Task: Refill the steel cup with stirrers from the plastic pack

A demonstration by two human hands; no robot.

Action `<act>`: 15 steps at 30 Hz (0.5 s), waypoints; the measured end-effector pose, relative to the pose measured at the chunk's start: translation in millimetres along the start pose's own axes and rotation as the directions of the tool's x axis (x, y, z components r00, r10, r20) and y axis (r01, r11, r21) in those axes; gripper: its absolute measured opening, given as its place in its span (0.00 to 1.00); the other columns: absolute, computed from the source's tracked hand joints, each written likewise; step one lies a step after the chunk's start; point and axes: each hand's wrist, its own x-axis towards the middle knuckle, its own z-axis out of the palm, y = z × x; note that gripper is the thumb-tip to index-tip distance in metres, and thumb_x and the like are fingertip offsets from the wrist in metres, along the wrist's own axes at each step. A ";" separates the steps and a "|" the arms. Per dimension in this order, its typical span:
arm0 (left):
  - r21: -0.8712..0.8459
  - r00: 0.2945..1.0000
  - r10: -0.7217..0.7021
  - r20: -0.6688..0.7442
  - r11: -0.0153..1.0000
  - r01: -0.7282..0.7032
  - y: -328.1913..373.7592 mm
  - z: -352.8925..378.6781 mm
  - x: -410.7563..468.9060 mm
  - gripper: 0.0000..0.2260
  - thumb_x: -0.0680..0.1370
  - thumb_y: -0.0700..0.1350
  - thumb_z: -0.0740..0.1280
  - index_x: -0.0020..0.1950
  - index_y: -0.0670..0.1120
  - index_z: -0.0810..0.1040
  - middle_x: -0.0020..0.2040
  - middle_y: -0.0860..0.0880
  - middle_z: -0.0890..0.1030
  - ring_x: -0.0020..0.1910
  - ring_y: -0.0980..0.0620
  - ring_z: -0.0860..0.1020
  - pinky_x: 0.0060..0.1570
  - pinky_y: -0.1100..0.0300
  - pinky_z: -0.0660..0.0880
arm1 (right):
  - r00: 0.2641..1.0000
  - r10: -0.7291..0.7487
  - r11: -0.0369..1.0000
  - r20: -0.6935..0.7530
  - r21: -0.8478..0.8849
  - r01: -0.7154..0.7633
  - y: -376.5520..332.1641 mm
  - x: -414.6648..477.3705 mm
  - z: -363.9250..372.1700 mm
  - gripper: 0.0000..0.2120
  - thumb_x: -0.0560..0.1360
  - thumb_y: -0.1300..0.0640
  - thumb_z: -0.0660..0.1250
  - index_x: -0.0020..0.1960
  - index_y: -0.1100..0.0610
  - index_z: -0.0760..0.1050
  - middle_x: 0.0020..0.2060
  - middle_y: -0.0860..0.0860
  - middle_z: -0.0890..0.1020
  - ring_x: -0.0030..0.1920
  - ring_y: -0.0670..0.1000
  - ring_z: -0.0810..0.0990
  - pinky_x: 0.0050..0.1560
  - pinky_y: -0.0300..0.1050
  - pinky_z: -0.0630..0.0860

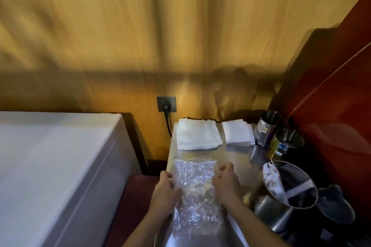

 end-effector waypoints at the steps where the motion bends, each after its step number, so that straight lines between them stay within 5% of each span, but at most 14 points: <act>1: 0.010 1.000 0.019 0.002 1.000 -0.019 2.9 2.4 3.7 0.15 0.71 0.38 0.67 0.53 0.47 0.66 0.47 0.46 0.78 0.46 0.45 0.78 0.48 0.46 0.77 | 1.000 0.013 1.000 0.001 -0.010 -0.013 0.5 5.9 -0.2 0.07 0.74 0.63 0.59 0.52 0.58 0.66 0.48 0.59 0.80 0.46 0.60 0.78 0.41 0.46 0.69; 8: 0.168 0.988 0.142 -0.056 0.977 -0.131 13.0 26.6 35.9 0.17 0.74 0.38 0.61 0.62 0.43 0.67 0.59 0.44 0.73 0.56 0.41 0.74 0.55 0.48 0.73 | 0.999 -0.012 0.988 0.039 -0.152 0.018 4.6 45.3 6.8 0.03 0.73 0.60 0.61 0.46 0.55 0.71 0.47 0.56 0.81 0.44 0.56 0.76 0.42 0.44 0.69; 15: 0.613 0.946 0.312 0.090 0.731 -0.300 -8.1 40.2 49.6 0.17 0.74 0.48 0.61 0.61 0.42 0.71 0.64 0.43 0.72 0.61 0.44 0.69 0.57 0.52 0.67 | 0.970 -0.130 0.830 0.208 -0.512 0.221 22.7 56.2 25.6 0.15 0.72 0.51 0.61 0.56 0.56 0.71 0.60 0.55 0.73 0.61 0.57 0.69 0.58 0.50 0.65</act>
